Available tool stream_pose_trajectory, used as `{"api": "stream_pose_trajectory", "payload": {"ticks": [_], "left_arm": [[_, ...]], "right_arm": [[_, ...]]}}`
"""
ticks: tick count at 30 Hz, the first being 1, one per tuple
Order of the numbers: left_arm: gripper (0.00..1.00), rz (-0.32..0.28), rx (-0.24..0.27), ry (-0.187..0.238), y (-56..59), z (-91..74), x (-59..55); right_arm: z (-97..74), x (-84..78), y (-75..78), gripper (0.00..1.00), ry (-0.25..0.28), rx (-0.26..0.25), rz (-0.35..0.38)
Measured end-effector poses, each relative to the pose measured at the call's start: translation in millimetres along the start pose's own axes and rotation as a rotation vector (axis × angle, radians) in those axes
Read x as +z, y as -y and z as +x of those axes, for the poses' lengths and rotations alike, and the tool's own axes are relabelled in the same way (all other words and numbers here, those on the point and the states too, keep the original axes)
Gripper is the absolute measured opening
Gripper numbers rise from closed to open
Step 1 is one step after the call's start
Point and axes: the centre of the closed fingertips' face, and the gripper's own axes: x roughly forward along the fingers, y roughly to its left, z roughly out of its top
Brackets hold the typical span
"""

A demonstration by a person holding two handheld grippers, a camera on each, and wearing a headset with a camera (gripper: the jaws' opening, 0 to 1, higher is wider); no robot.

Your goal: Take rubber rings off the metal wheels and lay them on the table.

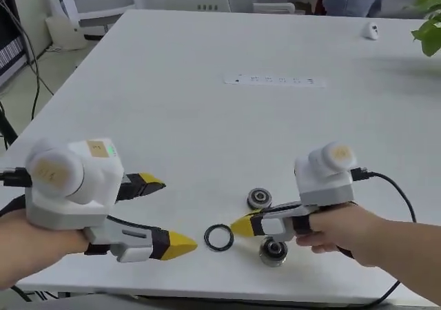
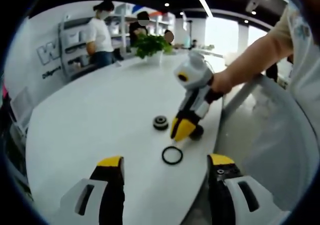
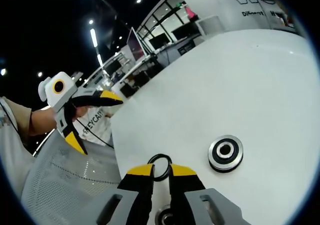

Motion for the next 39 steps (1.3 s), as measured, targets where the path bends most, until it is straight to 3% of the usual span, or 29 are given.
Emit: {"api": "stream_pose_trajectory", "payload": {"ticks": [17,31,39], "left_arm": [[0.67,-0.007,-0.026,-0.002,-5.2,17.3,14.2],[0.65,-0.002,-0.042,-0.003,-11.5,36.2,27.9],[0.64,0.008,-0.042,-0.015,-17.3,44.2,30.7]], "right_arm": [[-32.1,22.6,10.9,0.12,0.101,-0.036,-0.024],[-49.7,27.2,27.4,0.21,0.140,-0.098,-0.085],[-54.6,24.4,37.0,0.25,0.134,-0.132,-0.130]]}}
